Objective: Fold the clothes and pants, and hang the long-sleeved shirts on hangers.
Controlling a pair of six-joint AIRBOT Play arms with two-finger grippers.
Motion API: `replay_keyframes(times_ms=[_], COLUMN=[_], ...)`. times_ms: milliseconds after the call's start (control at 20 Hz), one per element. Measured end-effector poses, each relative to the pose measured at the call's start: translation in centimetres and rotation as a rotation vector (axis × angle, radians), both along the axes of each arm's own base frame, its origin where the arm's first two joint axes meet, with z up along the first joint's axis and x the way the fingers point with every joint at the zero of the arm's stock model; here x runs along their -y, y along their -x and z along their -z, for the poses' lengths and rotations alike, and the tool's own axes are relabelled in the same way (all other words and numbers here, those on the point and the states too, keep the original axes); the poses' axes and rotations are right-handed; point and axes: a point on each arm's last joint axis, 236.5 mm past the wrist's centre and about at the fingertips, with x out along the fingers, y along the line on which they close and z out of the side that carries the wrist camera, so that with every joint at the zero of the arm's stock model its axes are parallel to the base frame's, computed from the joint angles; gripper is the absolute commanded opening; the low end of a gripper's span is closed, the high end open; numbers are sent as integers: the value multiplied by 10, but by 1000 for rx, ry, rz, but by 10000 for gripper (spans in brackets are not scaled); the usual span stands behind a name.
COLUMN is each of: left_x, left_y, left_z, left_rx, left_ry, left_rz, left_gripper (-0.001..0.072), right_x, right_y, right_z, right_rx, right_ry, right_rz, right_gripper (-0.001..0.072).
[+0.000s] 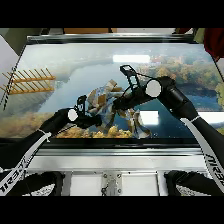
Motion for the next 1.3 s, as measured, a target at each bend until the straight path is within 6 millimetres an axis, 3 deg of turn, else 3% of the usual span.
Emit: replay_keyframes(times_ms=[50, 150, 300, 400, 450, 500, 600, 700, 800, 850, 900, 1000, 1100, 1150, 1250, 1300], left_x=[1, 2, 1, -2, -5, -8, -18, -24, -24, -22, -19, -13, -9, -6, 3, 8], left_y=[-4, -10, -20, -43, -60, -77, -103, -99, -67, -46, -23, 18, 39, 41, 27, 12], left_z=[-1, -1, -8, -43, -76, -116, -231, -353, -468, -511, -551, -609, -639, -643, -628, -609], left_rx=[14, 33, 58, 137, 208, 293, 524, 771, 1015, 1114, 1207, 1350, 1427, 1437, 1401, 1352], left_ry=[4, 11, 22, 50, 73, 96, 153, 202, 250, 270, 292, 333, 362, 361, 334, 306], left_rz=[-14, -35, -57, -69, -69, -65, -55, -26, 27, 59, 97, 161, 198, 213, 231, 241], left_gripper=[576, 14, 14, 14, 14, 14, 14, 14, 14, 14, 14, 14, 14, 14, 14, 14], right_x=[-1, -3, -4, 5, 11, 18, 31, 41, 50, 55, 61, 73, 84, 90, 98, 100], right_y=[0, 0, -5, -16, -23, -29, -39, -40, -29, -18, -8, 15, 34, 41, 43, 41], right_z=[-2, -6, -18, -37, -51, -71, -123, -185, -250, -280, -304, -347, -375, -382, -379, -369], right_rx=[-2, -1, 25, 83, 120, 166, 271, 397, 530, 593, 647, 741, 796, 808, 801, 774], right_ry=[-9, -21, -32, -12, 1, 12, 4, -28, -87, -119, -149, -215, -266, -277, -265, -243], right_rz=[2, 5, 6, 10, 14, 19, 34, 46, 57, 64, 73, 101, 132, 150, 180, 186], right_gripper=[20, 20, 20, 20, 20, 20, 20, 20, 20, 20, 20, 20, 20, 20, 20, 20])
